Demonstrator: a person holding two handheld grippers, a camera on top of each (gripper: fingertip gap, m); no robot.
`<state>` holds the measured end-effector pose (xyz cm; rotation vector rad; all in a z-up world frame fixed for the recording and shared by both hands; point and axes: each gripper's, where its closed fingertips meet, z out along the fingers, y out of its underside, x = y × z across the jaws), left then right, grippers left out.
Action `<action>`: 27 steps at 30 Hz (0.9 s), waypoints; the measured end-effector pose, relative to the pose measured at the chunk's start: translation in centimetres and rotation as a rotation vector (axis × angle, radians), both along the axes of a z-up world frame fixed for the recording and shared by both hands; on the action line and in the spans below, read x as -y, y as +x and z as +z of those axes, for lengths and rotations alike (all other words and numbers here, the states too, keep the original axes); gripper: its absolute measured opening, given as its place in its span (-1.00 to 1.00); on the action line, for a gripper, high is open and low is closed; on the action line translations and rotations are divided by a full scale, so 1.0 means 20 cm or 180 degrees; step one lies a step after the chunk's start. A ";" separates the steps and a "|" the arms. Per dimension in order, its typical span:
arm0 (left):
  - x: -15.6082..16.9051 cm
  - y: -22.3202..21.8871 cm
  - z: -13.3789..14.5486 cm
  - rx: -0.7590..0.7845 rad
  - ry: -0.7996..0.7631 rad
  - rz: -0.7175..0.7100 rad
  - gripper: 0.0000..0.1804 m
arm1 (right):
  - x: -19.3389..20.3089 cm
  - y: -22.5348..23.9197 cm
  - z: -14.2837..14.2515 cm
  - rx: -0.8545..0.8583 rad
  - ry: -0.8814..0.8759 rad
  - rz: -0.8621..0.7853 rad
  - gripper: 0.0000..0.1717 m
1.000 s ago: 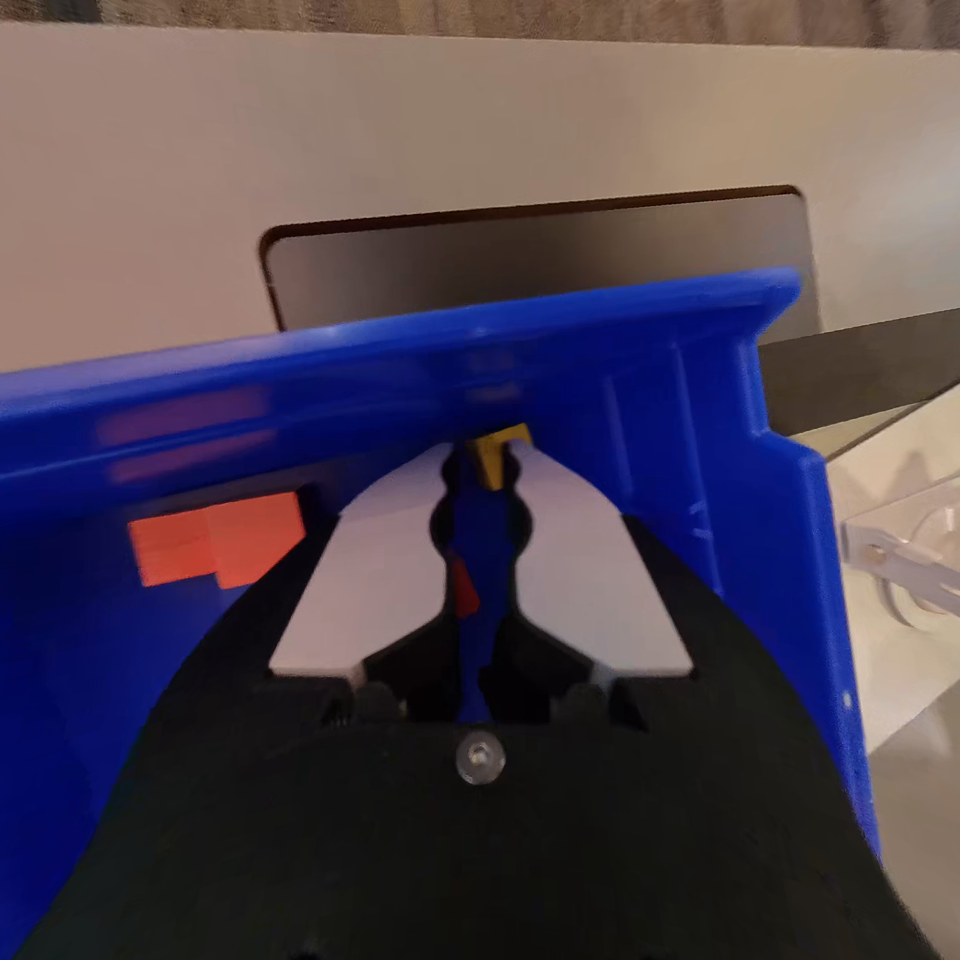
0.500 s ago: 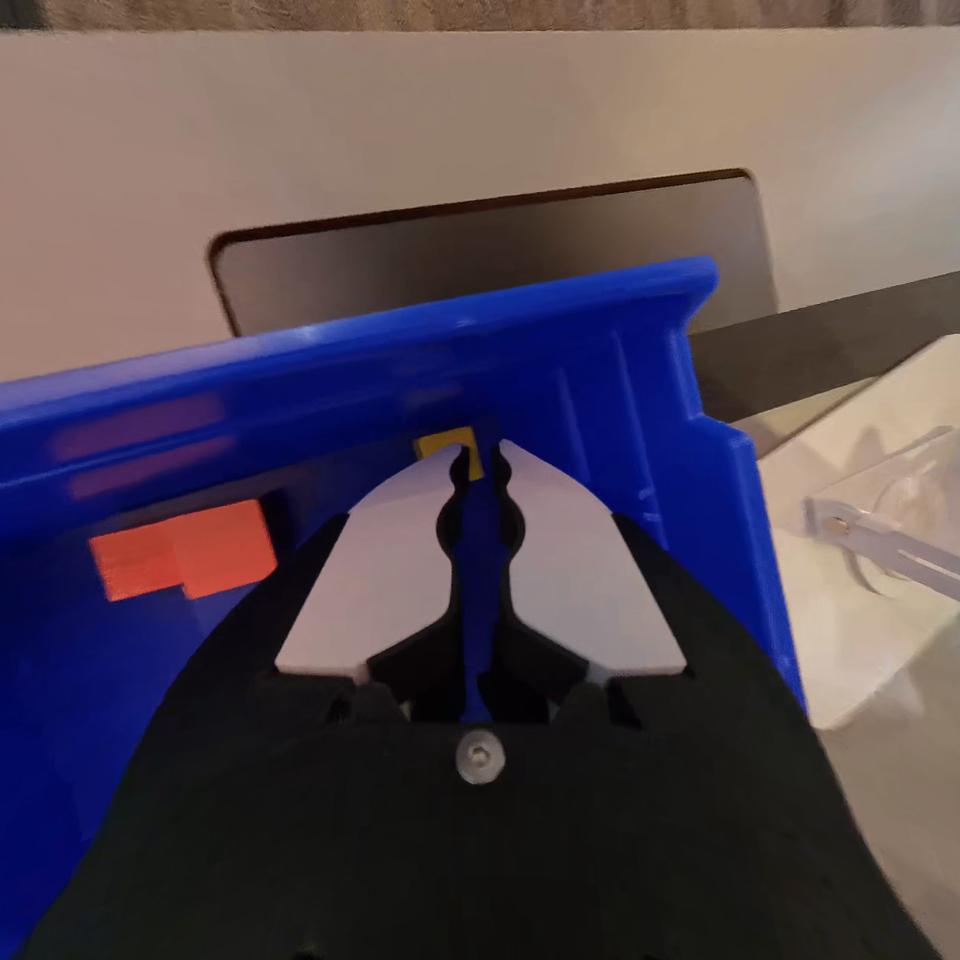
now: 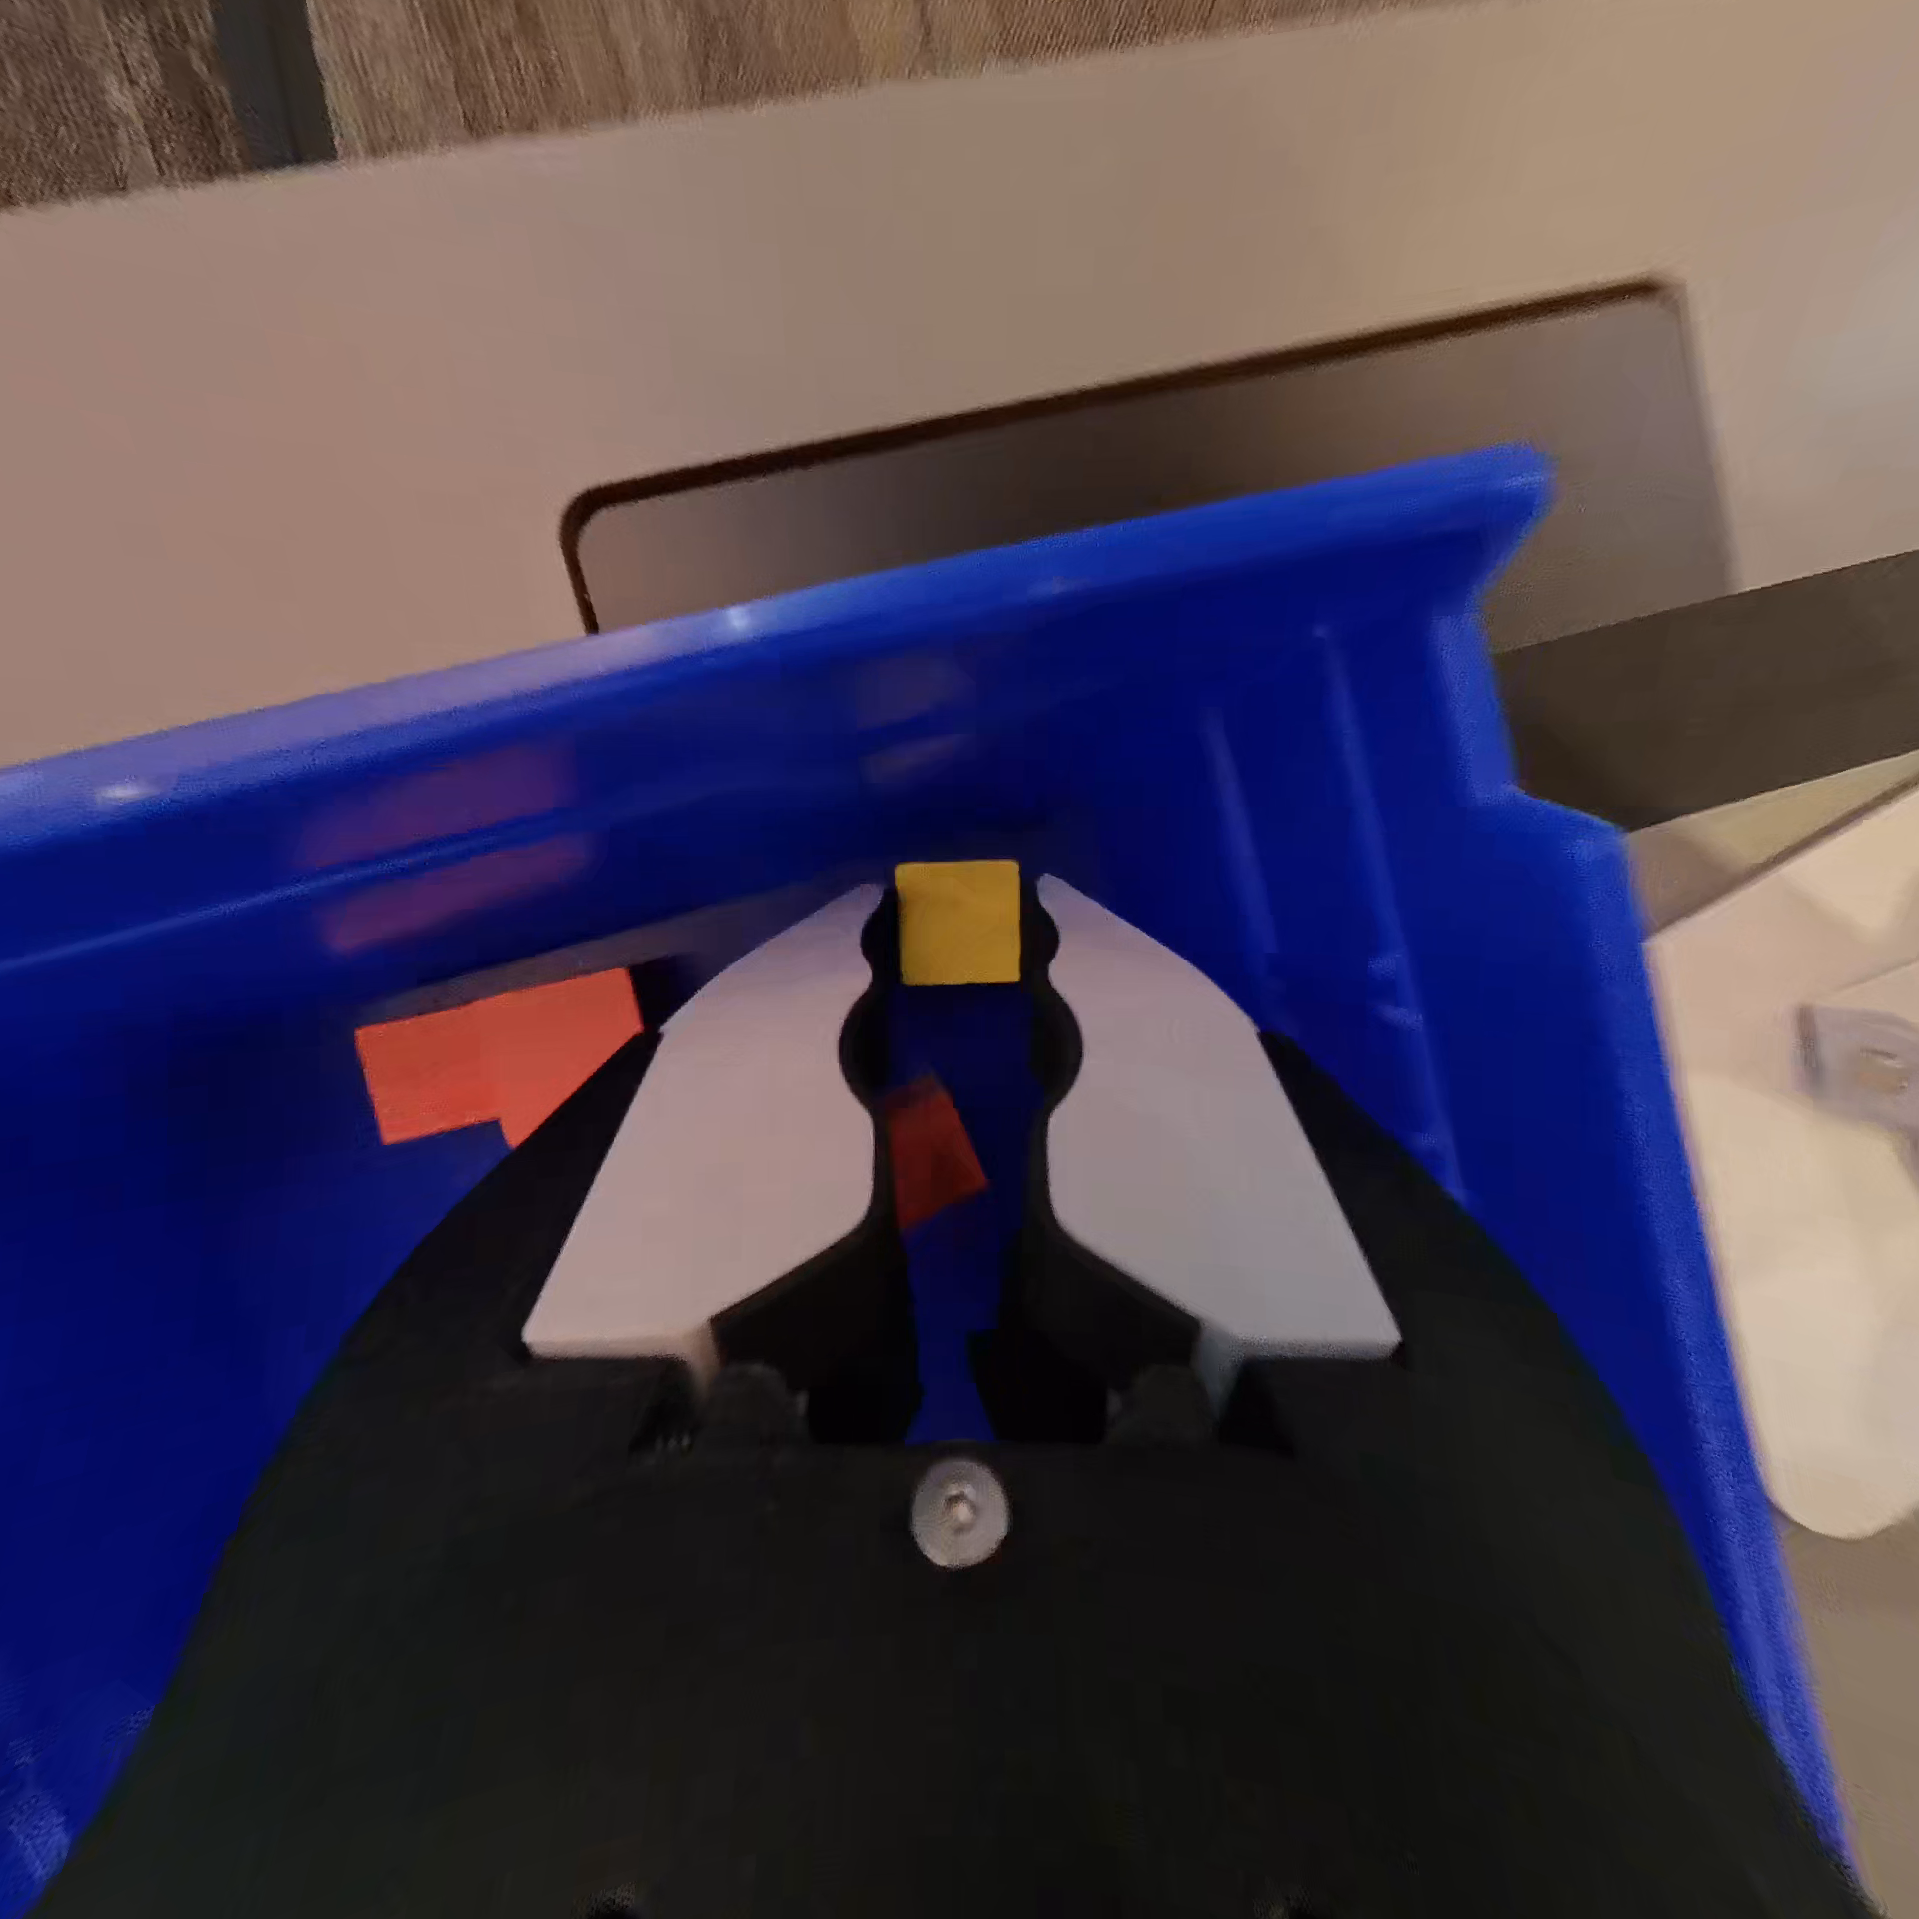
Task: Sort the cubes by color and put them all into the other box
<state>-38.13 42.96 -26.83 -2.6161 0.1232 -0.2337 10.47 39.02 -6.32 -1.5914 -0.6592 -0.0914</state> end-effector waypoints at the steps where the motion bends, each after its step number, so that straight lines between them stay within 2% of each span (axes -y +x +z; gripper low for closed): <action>1: 0.01 0.00 0.05 0.0091 0.0116 0.0009 -0.75 | 0.01 -0.01 0.01 -0.0009 0.0018 0.0040 -0.84; 4: 0.08 0.00 0.32 0.0343 0.0617 -0.0021 -0.75 | 0.08 -0.08 0.08 0.0032 0.0189 0.0335 -0.81; 8: 0.26 0.16 0.82 0.0927 0.1420 -0.0375 -0.75 | 0.26 -0.23 0.22 0.0109 0.0581 0.0912 -0.76; 11: 0.45 0.42 1.17 0.1290 0.1929 -0.0914 -0.75 | 0.42 -0.37 0.30 0.0162 0.0845 0.1301 -0.70; 14: 0.66 0.78 1.43 0.1628 0.2217 -0.1604 -0.75 | 0.59 -0.51 0.35 0.0227 0.1088 0.1683 -0.59; 17: 0.84 1.15 1.50 0.1973 0.2240 -0.2188 -0.75 | 0.75 -0.63 0.38 0.0334 0.1462 0.1919 -0.53; 21: 1.02 1.52 1.47 0.2581 0.2027 -0.2759 -0.75 | 0.83 -0.72 0.37 0.0613 0.1780 0.1915 -0.43; 25: 1.10 1.66 1.44 0.2994 0.1805 -0.3026 -0.75 | 0.87 -0.73 0.39 0.0585 0.1995 0.1942 -0.45; 27: 1.10 1.69 1.40 0.3026 0.1715 -0.3047 -0.75 | 0.89 -0.74 0.38 0.0603 0.2049 0.1990 -0.48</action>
